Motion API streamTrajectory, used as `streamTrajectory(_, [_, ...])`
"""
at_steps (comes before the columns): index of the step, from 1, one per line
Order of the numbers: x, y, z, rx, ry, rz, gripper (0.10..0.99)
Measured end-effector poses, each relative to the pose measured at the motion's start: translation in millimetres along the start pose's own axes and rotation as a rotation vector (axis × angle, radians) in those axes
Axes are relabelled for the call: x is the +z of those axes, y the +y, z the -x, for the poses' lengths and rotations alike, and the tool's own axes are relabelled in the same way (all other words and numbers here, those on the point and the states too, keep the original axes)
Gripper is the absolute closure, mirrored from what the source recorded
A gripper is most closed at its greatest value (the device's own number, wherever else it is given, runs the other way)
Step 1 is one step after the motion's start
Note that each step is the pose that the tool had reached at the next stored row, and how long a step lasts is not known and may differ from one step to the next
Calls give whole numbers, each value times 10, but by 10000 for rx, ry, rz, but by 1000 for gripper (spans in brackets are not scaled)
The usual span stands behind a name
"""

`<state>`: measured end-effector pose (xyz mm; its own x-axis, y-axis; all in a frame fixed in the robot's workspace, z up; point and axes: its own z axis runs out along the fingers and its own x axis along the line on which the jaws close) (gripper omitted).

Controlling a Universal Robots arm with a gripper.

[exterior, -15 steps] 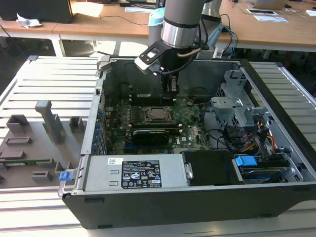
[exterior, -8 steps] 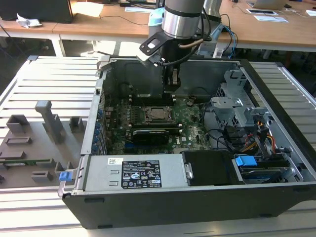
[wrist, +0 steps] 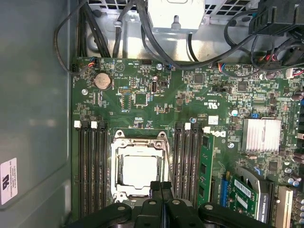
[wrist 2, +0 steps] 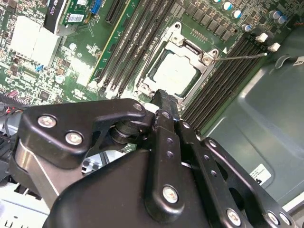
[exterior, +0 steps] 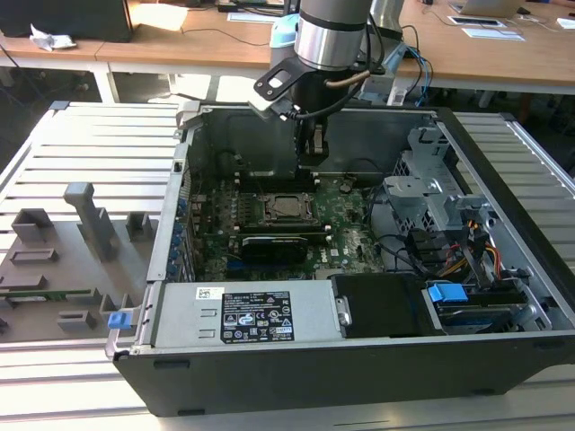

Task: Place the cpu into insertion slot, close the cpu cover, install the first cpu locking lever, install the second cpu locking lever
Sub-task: 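Install the first cpu locking lever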

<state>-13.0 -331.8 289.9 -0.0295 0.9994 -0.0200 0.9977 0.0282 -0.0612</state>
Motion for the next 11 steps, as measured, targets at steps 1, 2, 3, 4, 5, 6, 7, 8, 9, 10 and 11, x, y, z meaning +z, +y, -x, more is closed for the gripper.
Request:
streamTrajectory(1, [0,0,0,0,1,1,980])
streamTrajectory(2, [-1,0,0,0,0,0,980])
streamTrajectory(3, [-2,0,0,-1,-1,0,980])
streamTrajectory(4, [-2,0,0,-29,-1,1,980])
streamTrajectory(5, [-3,0,0,-93,-7,1,980])
streamTrajectory(6, [-3,0,0,-162,-11,3,980])
streamTrajectory(7, [-2,0,0,-294,-18,6,980])
streamTrajectory(8, [-2,0,0,-495,-31,10,980])
streamTrajectory(9, [-2,0,0,-757,-46,15,980])
streamTrajectory(10, [-2,0,0,-1130,-69,23,980])
streamTrajectory(11, [-2,0,0,-1459,-90,30,980])
